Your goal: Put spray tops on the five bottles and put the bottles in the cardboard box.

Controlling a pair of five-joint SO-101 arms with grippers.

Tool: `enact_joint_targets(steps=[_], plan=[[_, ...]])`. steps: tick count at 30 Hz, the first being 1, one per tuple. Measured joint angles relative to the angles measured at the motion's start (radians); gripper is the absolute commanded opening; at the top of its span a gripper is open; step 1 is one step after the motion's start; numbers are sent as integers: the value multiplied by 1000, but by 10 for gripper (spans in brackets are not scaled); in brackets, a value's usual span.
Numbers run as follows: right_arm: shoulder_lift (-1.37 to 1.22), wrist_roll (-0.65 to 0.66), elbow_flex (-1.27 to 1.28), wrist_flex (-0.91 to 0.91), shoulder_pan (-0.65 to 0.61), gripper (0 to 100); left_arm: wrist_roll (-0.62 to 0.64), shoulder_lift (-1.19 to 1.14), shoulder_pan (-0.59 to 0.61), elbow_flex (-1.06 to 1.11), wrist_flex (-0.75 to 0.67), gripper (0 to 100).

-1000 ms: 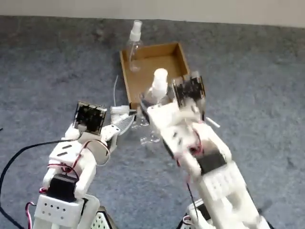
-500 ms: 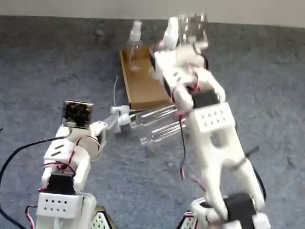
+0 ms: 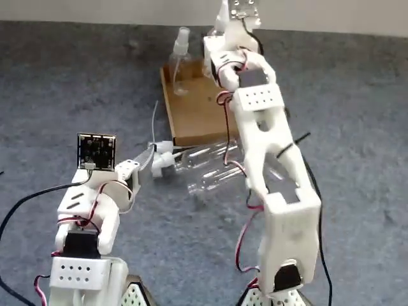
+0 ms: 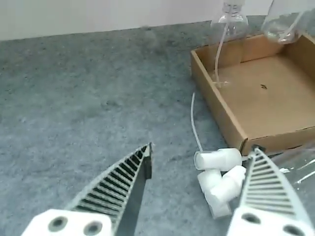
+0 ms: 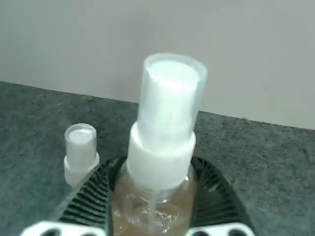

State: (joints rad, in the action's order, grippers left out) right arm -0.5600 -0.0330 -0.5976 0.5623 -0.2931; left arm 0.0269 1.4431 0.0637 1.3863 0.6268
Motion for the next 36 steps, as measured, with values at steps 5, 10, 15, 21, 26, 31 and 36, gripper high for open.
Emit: enact_joint_targets(steps=[5,10,15,21,26,31,36], plan=[[-207,61,-186,0,0,3,0,0,0,0,0,241],[-334,75,-341,2,17,3,0,0,0,0,0,241],[-385,78,-422,61,41,3,0,0,0,0,0,241],[-446,78,-427,68,51,3,0,0,0,0,0,241],[-462,78,-437,68,51,3,0,0,0,0,0,241],[-462,78,-437,68,51,6,0,0,0,0,0,241],[-462,78,-437,74,51,67,0,0,0,0,0,241]])
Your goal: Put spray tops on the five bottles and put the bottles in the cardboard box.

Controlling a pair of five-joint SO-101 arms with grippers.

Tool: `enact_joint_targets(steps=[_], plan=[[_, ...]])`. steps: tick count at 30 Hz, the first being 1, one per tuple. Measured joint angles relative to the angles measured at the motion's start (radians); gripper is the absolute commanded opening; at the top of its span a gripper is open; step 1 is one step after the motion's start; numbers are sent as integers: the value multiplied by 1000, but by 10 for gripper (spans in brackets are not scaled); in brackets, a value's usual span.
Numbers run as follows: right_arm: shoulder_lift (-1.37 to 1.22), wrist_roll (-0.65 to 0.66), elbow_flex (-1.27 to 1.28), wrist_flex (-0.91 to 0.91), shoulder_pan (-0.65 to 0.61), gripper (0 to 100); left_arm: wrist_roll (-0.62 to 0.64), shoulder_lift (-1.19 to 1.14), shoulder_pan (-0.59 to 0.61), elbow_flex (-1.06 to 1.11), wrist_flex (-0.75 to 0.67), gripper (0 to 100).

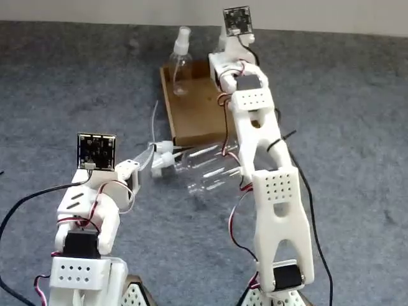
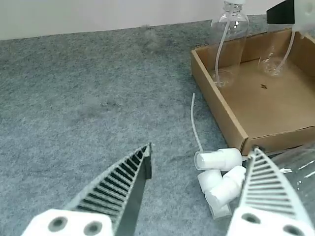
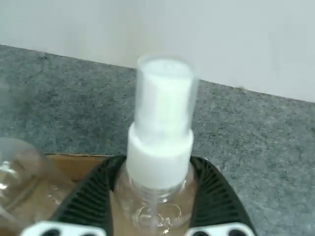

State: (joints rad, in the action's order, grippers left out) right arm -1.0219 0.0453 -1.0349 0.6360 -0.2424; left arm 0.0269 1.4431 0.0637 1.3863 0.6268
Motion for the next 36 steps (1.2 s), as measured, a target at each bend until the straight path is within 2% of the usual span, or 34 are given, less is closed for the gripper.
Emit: enact_joint_targets(steps=[3,6,36], plan=[[0,0,-9,43,0,166,0,0,0,0,0,241],[2,0,-17,69,-3,211,0,0,0,0,0,241],[-11,9,-110,109,-9,217,0,0,0,0,0,241]])
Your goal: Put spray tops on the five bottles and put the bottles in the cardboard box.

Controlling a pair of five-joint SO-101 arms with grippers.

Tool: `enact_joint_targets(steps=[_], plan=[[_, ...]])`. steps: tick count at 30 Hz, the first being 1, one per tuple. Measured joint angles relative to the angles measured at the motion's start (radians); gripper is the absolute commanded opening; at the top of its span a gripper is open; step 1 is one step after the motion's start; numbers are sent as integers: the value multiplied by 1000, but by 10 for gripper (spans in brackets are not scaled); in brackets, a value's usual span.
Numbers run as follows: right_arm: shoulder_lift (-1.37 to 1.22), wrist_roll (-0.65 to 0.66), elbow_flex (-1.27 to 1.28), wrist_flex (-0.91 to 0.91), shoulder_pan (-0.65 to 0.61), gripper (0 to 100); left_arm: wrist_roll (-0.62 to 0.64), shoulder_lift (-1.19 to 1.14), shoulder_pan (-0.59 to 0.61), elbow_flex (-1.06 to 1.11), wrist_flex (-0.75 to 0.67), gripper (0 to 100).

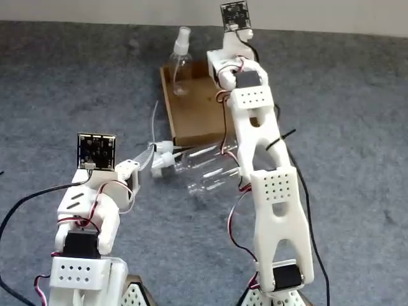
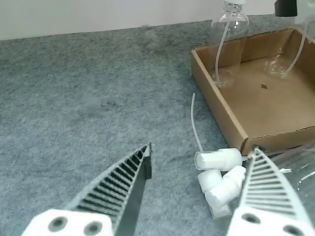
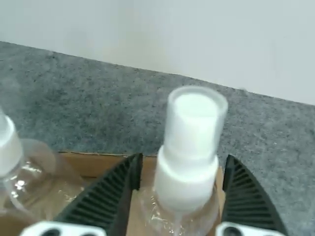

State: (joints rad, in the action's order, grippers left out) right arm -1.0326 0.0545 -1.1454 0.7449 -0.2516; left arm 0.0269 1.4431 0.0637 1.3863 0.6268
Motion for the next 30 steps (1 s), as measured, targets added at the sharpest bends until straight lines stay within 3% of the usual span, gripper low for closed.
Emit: enact_joint_targets(steps=[14,23,30], plan=[[135,0,0,38,-26,216,0,0,0,0,0,241],[361,0,0,310,-26,204,0,0,0,0,0,241],[540,0,-2,632,-26,22,0,0,0,0,0,241]])
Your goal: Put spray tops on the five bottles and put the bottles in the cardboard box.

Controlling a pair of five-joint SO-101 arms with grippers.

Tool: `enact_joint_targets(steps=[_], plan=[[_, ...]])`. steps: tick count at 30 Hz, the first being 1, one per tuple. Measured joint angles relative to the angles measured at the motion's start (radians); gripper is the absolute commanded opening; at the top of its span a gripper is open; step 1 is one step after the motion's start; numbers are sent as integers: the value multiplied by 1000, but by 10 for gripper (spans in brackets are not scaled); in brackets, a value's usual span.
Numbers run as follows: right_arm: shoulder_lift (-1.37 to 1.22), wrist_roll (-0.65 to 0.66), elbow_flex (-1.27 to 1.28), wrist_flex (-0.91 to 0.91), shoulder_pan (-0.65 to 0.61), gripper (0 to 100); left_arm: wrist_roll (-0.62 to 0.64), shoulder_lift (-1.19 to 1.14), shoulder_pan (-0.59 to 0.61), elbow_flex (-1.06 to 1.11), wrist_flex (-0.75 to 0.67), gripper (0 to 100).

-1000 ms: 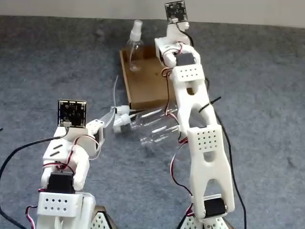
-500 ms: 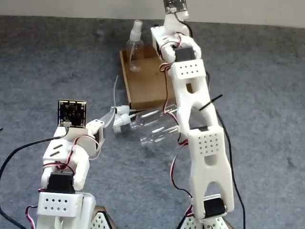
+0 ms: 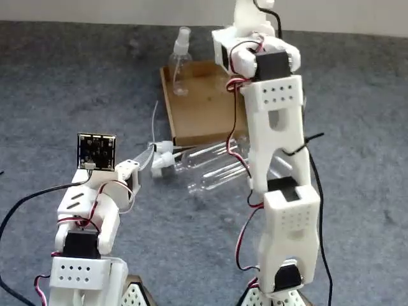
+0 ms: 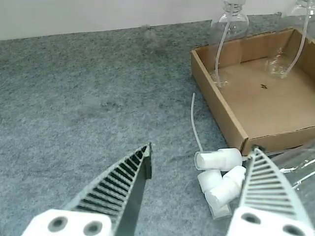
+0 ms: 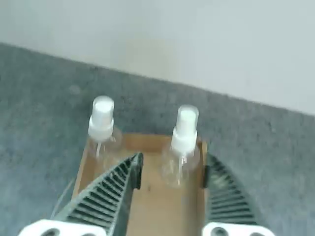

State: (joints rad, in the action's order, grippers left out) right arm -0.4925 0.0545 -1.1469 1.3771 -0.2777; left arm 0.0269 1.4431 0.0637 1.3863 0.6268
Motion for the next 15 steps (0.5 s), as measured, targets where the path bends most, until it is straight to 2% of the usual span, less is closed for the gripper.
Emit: enact_joint_targets(steps=[7,11,15], plan=[[192,2,-3,350,9,20,0,0,0,0,0,241],[325,49,17,370,98,20,0,0,0,0,0,241],[479,170,216,370,155,20,0,0,0,14,0,241]])
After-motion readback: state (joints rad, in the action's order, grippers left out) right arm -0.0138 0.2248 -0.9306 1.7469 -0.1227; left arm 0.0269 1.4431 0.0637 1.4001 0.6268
